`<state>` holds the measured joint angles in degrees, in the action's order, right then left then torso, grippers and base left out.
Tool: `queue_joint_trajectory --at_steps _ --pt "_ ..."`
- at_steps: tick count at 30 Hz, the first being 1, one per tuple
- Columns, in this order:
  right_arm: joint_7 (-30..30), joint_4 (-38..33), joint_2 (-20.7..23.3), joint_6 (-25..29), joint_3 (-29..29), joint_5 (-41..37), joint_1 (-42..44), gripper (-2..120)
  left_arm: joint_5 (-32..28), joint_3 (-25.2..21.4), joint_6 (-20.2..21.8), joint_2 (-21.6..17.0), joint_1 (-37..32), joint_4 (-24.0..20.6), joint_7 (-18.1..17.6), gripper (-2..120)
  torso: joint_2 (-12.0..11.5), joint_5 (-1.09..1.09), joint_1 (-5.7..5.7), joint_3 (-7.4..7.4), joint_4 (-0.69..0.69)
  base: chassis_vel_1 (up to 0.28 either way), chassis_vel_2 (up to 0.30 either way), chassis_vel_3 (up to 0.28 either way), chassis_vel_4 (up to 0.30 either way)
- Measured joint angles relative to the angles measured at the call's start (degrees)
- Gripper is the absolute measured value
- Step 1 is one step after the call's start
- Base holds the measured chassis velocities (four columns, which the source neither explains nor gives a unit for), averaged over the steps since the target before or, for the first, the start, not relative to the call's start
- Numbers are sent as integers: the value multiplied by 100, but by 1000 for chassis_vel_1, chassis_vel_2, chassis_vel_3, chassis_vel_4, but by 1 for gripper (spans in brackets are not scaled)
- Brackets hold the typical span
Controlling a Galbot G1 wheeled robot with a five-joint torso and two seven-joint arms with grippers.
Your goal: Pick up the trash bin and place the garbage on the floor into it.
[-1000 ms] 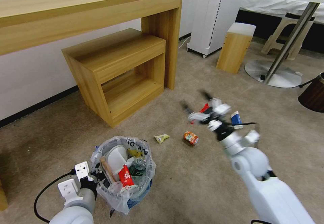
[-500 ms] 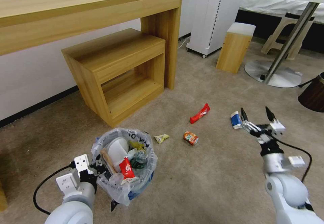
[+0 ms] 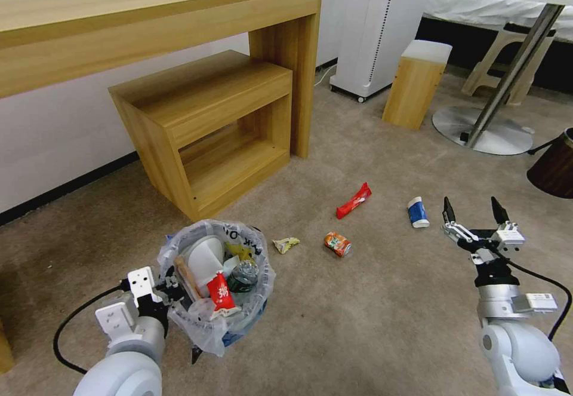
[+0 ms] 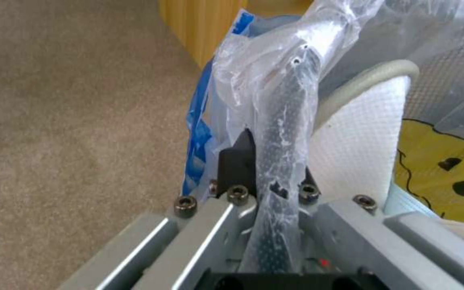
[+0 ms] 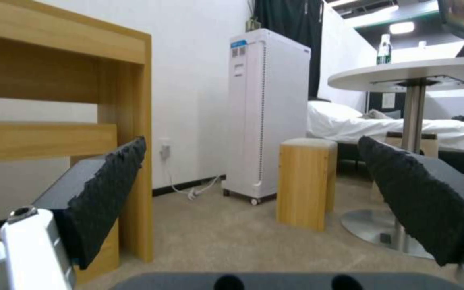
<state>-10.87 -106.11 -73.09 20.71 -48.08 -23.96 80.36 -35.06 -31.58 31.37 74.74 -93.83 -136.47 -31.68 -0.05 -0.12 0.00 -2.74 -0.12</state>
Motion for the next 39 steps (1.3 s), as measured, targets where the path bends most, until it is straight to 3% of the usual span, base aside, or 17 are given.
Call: queue_joint_trajectory --at_steps 16,39 --pt "-126 -70 -60 104 -3 -204 76 100 99 -14 -67 64 -222 -116 7 0 0 0 0 1 0 -4 3 4 -5" --pt "-35 87 -13 197 382 -122 5 100 202 -121 -108 61 -340 -100 24 0 0 0 1 0 0 -157 159 152 -156"
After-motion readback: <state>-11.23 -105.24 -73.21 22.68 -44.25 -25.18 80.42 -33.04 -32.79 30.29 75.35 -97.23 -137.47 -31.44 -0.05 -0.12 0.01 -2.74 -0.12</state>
